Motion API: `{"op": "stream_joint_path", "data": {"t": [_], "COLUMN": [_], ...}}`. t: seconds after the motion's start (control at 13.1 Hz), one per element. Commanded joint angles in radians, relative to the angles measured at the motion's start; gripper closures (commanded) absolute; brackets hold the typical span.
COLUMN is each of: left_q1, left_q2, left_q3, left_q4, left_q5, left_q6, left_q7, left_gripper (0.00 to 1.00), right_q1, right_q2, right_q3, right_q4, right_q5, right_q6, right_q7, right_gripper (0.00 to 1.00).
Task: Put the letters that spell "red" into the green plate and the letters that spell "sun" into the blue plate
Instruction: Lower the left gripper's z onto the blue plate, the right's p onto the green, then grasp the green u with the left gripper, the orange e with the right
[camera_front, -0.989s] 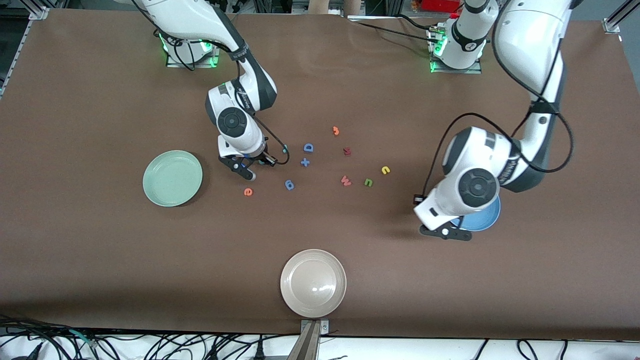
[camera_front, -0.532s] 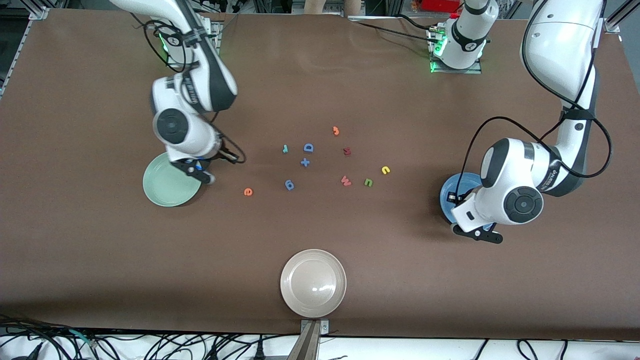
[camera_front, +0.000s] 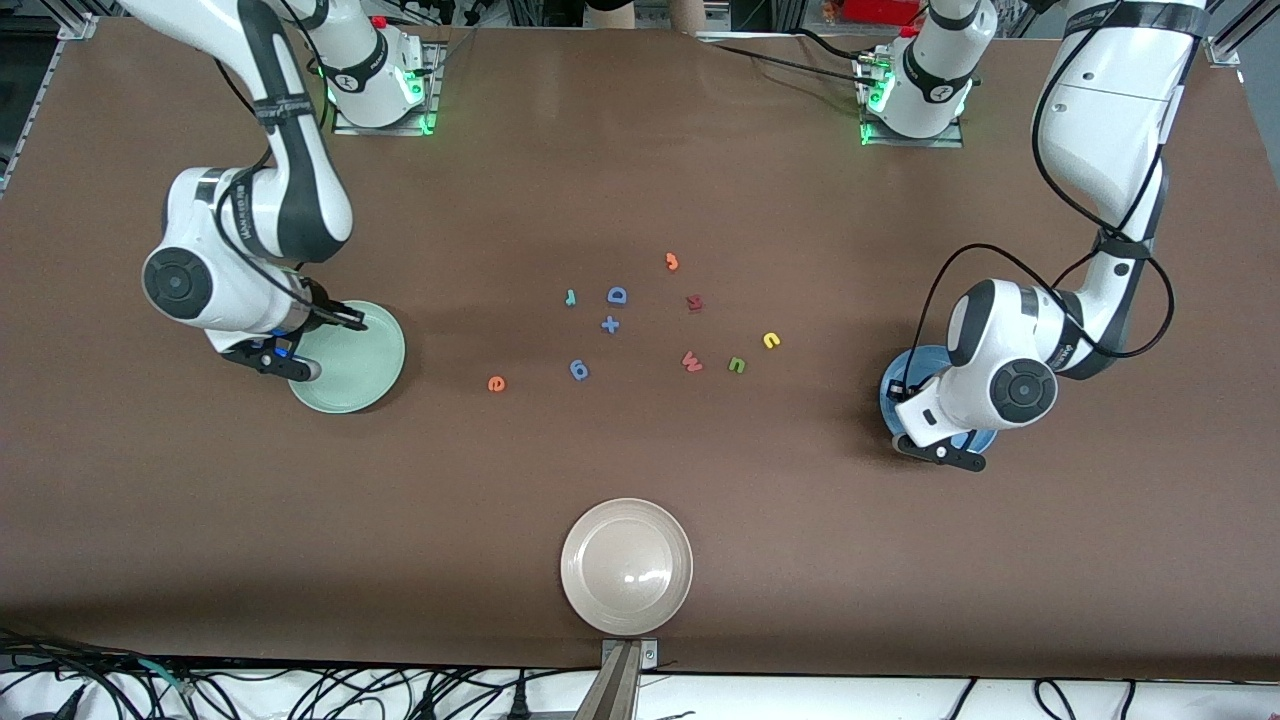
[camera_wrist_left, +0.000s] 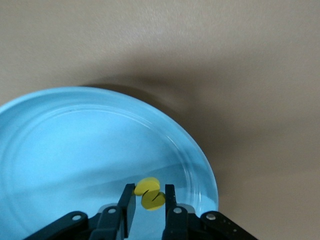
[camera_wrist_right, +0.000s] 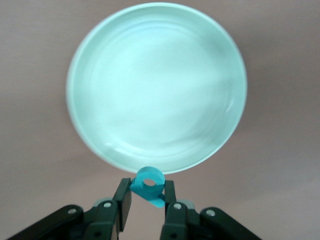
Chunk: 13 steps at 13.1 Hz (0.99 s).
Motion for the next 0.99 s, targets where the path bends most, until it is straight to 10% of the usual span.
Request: {"op": "stream_joint_path", "data": {"t": [0.0, 0.61, 0.91], "left_q1": [0.013, -0.006, -0.088], "left_q2": [-0.032, -0.153, -0.144], "left_q3": [-0.011, -0.135, -0.184], "left_q4": [-0.020, -0.007, -0.005], "left_q5": [0.035, 0.028, 0.035], "left_q6": [0.009, -0.088, -0.040], "left_q7": [0.014, -0.050, -0.218], "left_gripper": [0.00, 0.00, 0.00], "right_q1": [-0.034, -0.046, -0.052], "right_q2": [0.066, 0.124, 0.124], "right_q3": [0.002, 0.002, 0.002], "right_q4": [-0.010, -0.101, -0.098], "right_q5": [0.047, 0.162, 0.162], "right_q6": [0.056, 0.199, 0.197], "right_q7": [-0.117, -0.255, -0.262], "right_gripper": [1.00, 1.00, 0.42]}}
